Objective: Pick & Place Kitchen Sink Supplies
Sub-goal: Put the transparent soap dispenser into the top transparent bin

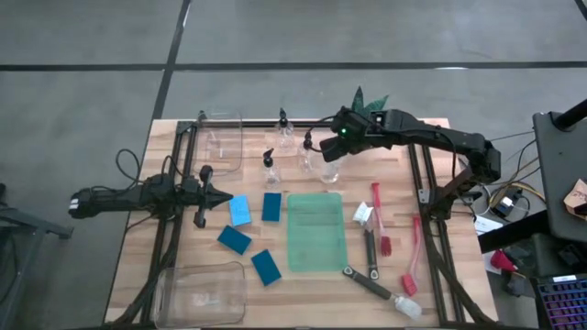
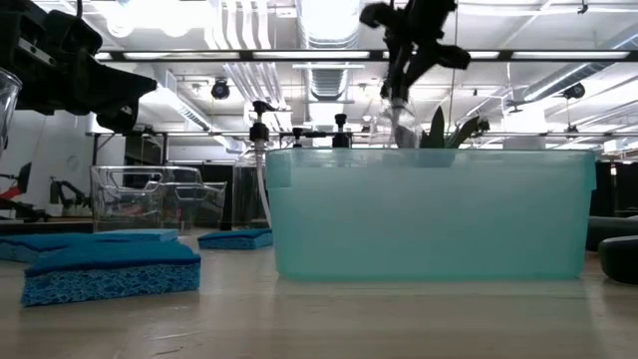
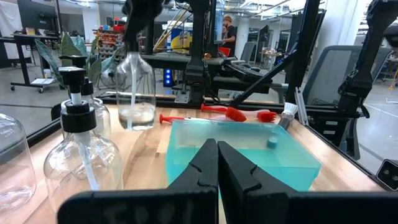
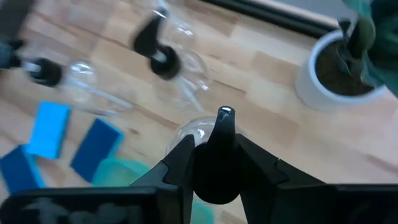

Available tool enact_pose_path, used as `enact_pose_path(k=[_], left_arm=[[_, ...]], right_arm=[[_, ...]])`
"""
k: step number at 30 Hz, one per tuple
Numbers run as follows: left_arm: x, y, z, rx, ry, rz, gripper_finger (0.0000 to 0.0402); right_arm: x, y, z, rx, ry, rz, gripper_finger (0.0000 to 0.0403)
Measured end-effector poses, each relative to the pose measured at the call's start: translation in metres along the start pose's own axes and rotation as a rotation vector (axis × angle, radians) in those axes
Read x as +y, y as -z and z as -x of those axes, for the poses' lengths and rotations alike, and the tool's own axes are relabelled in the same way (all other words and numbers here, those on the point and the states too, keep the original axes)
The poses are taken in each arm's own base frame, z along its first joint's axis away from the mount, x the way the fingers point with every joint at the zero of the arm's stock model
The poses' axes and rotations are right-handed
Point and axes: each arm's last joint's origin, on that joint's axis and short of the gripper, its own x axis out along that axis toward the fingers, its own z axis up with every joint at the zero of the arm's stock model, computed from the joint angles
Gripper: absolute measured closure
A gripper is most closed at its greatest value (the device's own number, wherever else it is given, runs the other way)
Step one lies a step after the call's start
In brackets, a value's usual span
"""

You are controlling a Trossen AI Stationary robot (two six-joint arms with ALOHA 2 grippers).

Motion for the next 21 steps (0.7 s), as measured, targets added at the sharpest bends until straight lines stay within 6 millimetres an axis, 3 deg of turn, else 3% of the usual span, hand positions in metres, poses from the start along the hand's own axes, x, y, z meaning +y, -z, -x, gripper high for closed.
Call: enact_pose_path(k=[11, 21], left_arm=[[0.0, 0.0, 0.0, 0.0, 0.0, 0.0, 0.0401], [0.0, 0.0, 0.0, 0.0, 0.0, 0.0, 0.0401]], right_arm=[[0.017, -0.02, 0.048, -0.113, -0.145, 0.015, 0.0317], [0.027, -0.018, 0.068, -0.078, -0.274, 0.026, 0.0317]])
